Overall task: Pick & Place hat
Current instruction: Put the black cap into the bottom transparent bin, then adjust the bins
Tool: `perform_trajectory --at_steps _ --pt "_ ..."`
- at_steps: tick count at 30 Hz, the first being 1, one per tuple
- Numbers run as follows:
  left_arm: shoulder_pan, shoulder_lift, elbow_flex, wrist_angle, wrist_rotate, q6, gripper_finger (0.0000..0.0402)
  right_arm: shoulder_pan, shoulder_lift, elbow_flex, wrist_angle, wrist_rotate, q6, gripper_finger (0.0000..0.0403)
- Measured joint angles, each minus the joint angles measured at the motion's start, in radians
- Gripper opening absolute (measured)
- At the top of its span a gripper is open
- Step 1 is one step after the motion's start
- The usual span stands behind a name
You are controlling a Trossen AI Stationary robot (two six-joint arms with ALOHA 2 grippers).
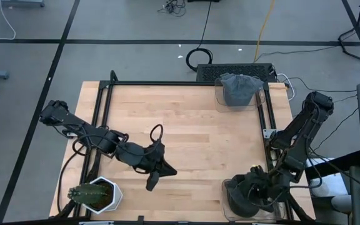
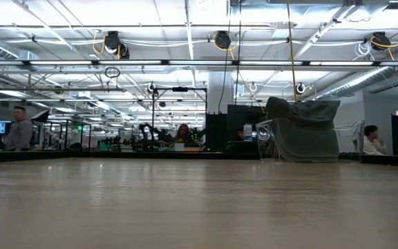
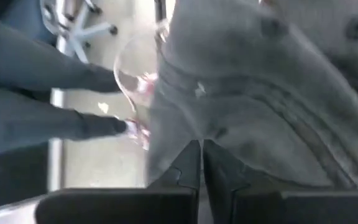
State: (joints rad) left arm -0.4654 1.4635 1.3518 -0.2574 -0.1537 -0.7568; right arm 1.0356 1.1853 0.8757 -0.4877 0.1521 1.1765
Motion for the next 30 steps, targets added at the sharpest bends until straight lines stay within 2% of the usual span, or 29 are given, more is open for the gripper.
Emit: perform_trajectory --at_steps 5,10,16,18,23,28,30 --pt "0.018 0.000 0.000 0.003 0.023 -0.032 0.0021 -0.013 -0.076 0.000 0.068 0.049 0.012 0.0001" --pt "0.037 0.000 0.000 0.092 0.022 -0.020 0.0021 -0.017 -0.183 0.000 0.115 0.269 -0.070 0.0001" --pt "0.084 0.000 0.000 0.149 -0.023 -0.114 0.0021 -0.043 -0.283 0.000 0.165 0.599 -0.246 0.0001" --pt "0.108 0.000 0.000 0.155 -0.051 -0.090 0.0021 -0.068 -0.301 0.000 0.221 0.656 -0.333 0.0001" --pt "0.152 0.000 0.000 0.208 -0.111 -0.047 0.0021 -0.144 -0.312 0.000 0.353 0.662 -0.541 0.0001" --pt "0.188 0.000 0.000 0.313 -0.138 -0.008 0.0021 -0.218 -0.312 0.000 0.449 0.655 -0.639 0.0001" --pt "0.194 0.000 0.000 0.366 -0.142 0.018 0.0021 -0.246 -0.312 0.000 0.523 0.618 -0.697 0.0001"
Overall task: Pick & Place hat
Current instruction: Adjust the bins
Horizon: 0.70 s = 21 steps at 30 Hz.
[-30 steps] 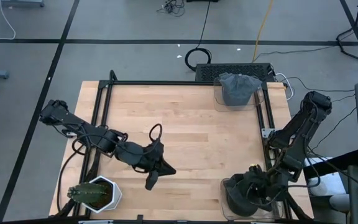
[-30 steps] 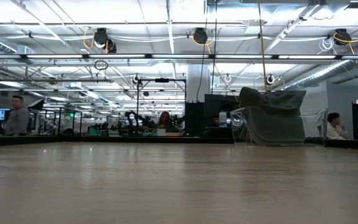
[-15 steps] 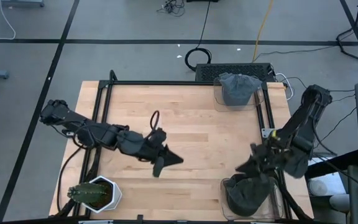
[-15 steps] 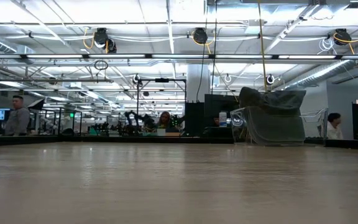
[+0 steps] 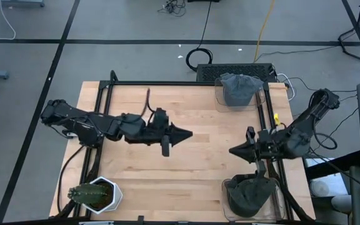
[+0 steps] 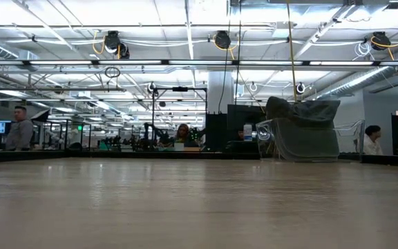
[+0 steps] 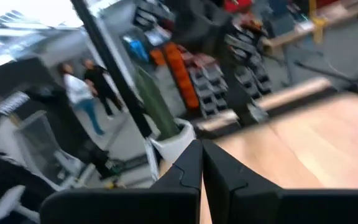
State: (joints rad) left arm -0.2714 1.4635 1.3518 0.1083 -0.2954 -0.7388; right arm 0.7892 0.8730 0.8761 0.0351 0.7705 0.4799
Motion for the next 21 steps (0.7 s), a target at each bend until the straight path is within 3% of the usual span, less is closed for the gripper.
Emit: perform_trajectory --at_steps 4,7,9,12,15,21 --pt "0.006 0.000 0.000 0.072 -0.027 0.074 0.0021 -0.075 0.000 0.000 0.121 -0.068 -0.121 0.0000" --pt "0.034 0.016 0.000 0.071 -0.066 0.128 0.0021 -0.162 0.000 0.001 0.106 -0.075 -0.130 0.0000" --pt "0.063 0.022 0.000 0.066 -0.062 0.150 0.0021 -0.223 0.000 0.001 0.097 -0.143 -0.127 0.0000" --pt "0.114 0.017 0.000 0.098 0.052 0.155 0.0021 -0.308 0.003 0.001 0.139 -0.249 -0.081 0.0000" --pt "0.156 0.016 0.000 0.133 0.191 0.181 0.0021 -0.363 0.004 0.001 0.172 -0.287 -0.096 0.0000" --pt "0.209 0.009 0.000 0.202 0.293 0.233 0.0021 -0.413 -0.010 0.001 0.300 -0.303 -0.130 0.0000"
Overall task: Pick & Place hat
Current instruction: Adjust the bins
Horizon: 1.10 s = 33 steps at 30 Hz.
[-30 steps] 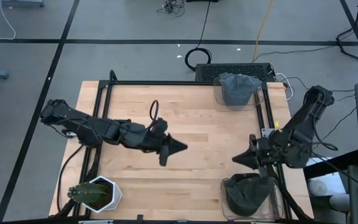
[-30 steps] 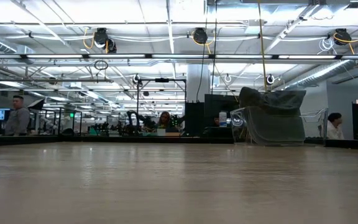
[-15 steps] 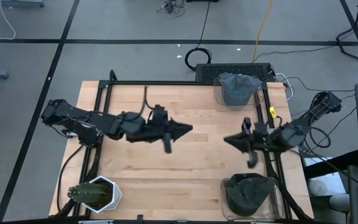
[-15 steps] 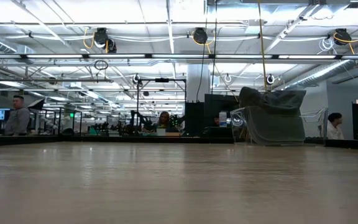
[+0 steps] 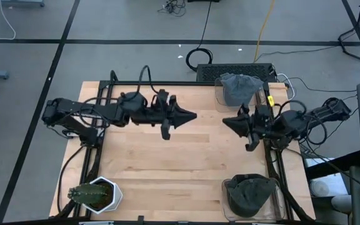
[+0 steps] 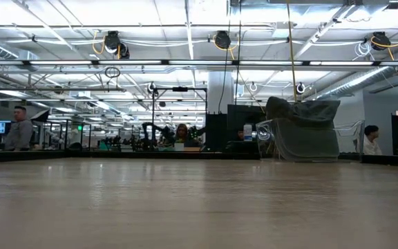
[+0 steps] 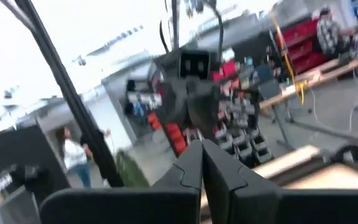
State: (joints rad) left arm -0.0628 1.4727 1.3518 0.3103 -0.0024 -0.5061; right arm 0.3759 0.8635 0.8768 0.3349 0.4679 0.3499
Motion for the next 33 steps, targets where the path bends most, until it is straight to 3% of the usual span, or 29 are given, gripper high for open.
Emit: perform_trajectory --at_steps 4,7,9,11,14,20,27,33 --pt "0.069 -0.010 0.000 0.006 0.104 -0.013 0.0021 -0.062 -0.001 0.000 0.046 0.046 -0.037 0.0000" --pt "0.127 -0.008 0.000 -0.002 0.281 -0.102 0.0021 -0.111 0.000 0.000 0.007 0.076 -0.015 0.0000" --pt "0.154 -0.008 0.000 -0.010 0.384 -0.095 0.0021 -0.127 0.000 0.000 -0.004 0.042 0.016 0.0000" --pt "0.170 -0.008 0.000 -0.028 0.417 -0.058 0.0021 -0.126 0.000 0.000 -0.006 0.010 0.029 0.0000" --pt "0.189 -0.018 -0.001 -0.032 0.406 -0.053 0.0021 -0.112 0.000 0.000 0.007 0.006 0.041 0.0000" --pt "0.167 -0.050 0.001 -0.049 0.264 0.033 0.0021 -0.110 -0.007 0.000 0.067 0.007 0.031 0.0000" --pt "0.182 -0.050 0.000 -0.055 0.293 0.010 0.0021 -0.096 -0.031 0.000 0.095 0.002 0.019 0.0000" --pt "0.183 -0.044 0.000 -0.047 0.132 -0.016 0.0021 -0.069 -0.061 0.000 -0.005 0.002 0.005 0.0000"
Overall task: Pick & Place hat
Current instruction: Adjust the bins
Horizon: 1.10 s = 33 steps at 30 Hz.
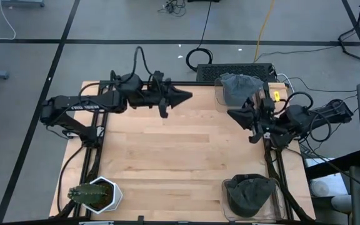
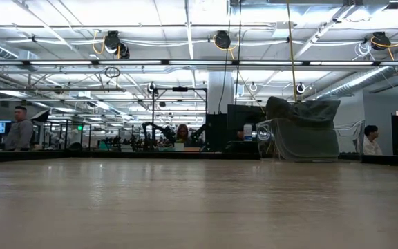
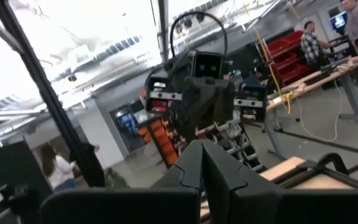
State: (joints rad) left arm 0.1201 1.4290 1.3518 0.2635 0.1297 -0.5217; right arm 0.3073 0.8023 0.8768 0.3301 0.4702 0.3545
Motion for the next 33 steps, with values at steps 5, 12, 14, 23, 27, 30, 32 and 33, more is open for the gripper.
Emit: perform_trajectory --at_steps 5,12,14,23,27,30,32,33 --pt "-0.020 0.004 0.000 -0.006 0.003 -0.026 0.0021 0.021 -0.032 0.000 -0.020 -0.001 0.000 0.0000" --pt "-0.025 0.003 0.000 -0.004 0.000 -0.053 0.0021 0.046 -0.066 0.000 -0.022 -0.003 -0.006 0.0000" --pt "-0.026 0.003 0.000 -0.003 0.000 -0.077 0.0021 0.050 -0.065 0.000 -0.023 -0.003 -0.028 0.0000" --pt "-0.038 0.003 0.000 -0.005 -0.026 -0.146 0.0021 0.051 -0.059 0.000 -0.056 -0.004 -0.080 0.0000" --pt "-0.050 0.003 0.000 -0.005 -0.096 -0.144 0.0021 0.051 -0.060 0.000 -0.055 -0.020 -0.080 0.0000" --pt "-0.054 0.003 0.000 -0.005 -0.134 -0.144 0.0021 0.051 -0.060 0.000 -0.054 -0.030 -0.080 0.0000" --pt "-0.059 0.003 0.000 -0.005 -0.136 -0.145 0.0021 0.051 -0.060 0.000 -0.058 -0.030 -0.080 0.0000" --pt "-0.064 0.003 0.000 -0.005 -0.137 -0.148 0.0021 0.051 -0.060 0.000 -0.062 -0.030 -0.083 0.0000"
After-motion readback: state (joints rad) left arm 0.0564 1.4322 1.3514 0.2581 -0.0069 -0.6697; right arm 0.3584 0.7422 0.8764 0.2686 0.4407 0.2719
